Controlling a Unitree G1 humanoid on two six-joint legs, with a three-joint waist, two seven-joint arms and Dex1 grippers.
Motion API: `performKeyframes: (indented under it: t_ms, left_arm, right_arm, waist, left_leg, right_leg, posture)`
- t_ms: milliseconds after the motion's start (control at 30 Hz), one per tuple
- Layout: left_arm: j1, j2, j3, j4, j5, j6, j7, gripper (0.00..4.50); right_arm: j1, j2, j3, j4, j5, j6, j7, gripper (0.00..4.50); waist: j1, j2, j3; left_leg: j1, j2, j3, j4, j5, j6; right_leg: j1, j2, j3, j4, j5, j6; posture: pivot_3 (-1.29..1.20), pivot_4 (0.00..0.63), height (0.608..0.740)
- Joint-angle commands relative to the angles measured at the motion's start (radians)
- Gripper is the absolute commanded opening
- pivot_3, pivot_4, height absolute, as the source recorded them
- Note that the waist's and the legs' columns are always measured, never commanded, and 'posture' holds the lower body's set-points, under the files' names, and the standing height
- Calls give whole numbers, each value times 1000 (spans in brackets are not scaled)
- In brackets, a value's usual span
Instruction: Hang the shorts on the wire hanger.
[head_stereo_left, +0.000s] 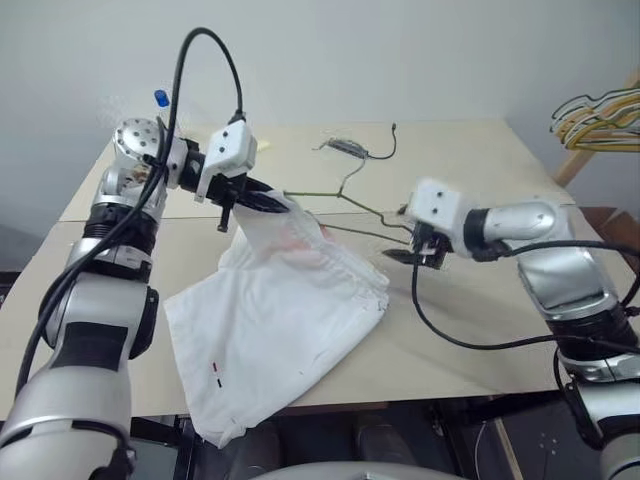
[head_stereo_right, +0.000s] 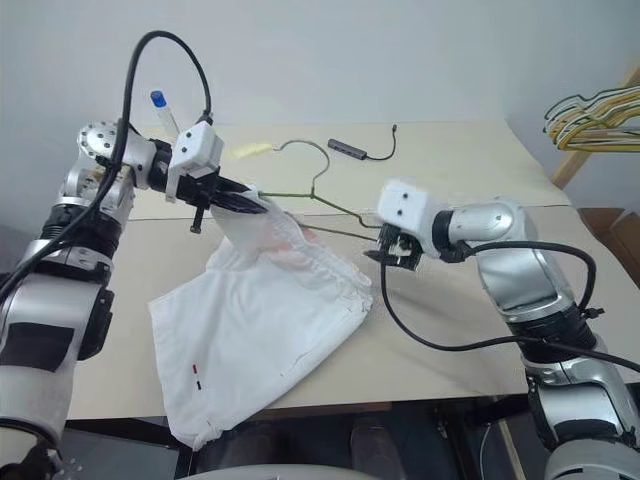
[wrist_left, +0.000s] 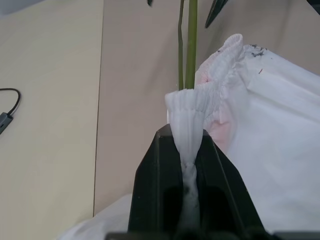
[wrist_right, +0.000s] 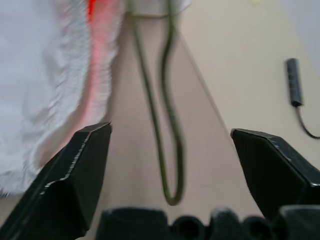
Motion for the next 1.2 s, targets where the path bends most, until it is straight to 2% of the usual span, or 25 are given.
performKeyframes:
  t_ms: [33, 233, 333, 467, 767, 867, 1200]
  left_arm:
    - [-34, 25, 42, 8, 9, -23, -11, 0]
    - [-44, 27, 58, 26, 37, -31, -5, 0]
    - [-47, 23, 62, 37, 46, -37, 0, 0]
    - [-49, 13, 69, 44, 51, -42, 4, 0]
    - [-52, 8, 84, 45, 56, -45, 12, 0]
    - [-50, 8, 89, 43, 58, -45, 14, 0]
    - [-47, 10, 104, 46, 52, -46, 9, 0]
  right_arm:
    - [26, 46, -200, -75, 107, 131, -86, 4466]
    - [237, 77, -347, -218, 198, 180, -159, 4466]
    - [316, 128, -415, -261, 310, 242, -166, 4466]
    - [412, 140, -344, -266, 355, 323, -180, 4466]
    - [420, 246, -186, -203, 409, 356, -236, 4466]
    - [404, 269, -173, -177, 425, 356, -248, 3579]
    - [370, 274, -157, -100, 418, 331, -278, 41]
  waist:
    - [0, 0, 0]
    - [3, 0, 0]
    - [1, 0, 0]
    - [-4, 0, 0]
    - [-4, 0, 0]
    - [-3, 0, 0]
    - [-2, 0, 0]
  left_leg:
    - [0, 0, 0, 0, 0, 0]
    - [-2, -1, -3, 0, 0, 0]
    - [-2, -1, -3, 2, 0, 0]
    - [-1, 0, -4, 1, 0, 0]
    - [-1, 0, -4, 2, 0, 0]
    - [-2, 0, -4, 2, 0, 0]
    - [-2, -1, -5, 2, 0, 0]
  right_leg:
    - [0, 0, 0, 0, 0, 0]
    - [0, 0, -2, 0, 0, 0]
    - [1, 0, -2, 0, 0, 0]
    - [2, 1, -2, 1, 0, 0]
    - [1, 1, -2, 0, 0, 0]
    - [1, 1, -2, 0, 0, 0]
    - [1, 0, -3, 0, 0, 0]
  posture:
    - [-56, 0, 740]
    - [-60, 0, 740]
    - [-66, 0, 740]
    - [-74, 0, 740]
    - [-64, 0, 740]
    - [-58, 0, 740]
    - [-56, 0, 740]
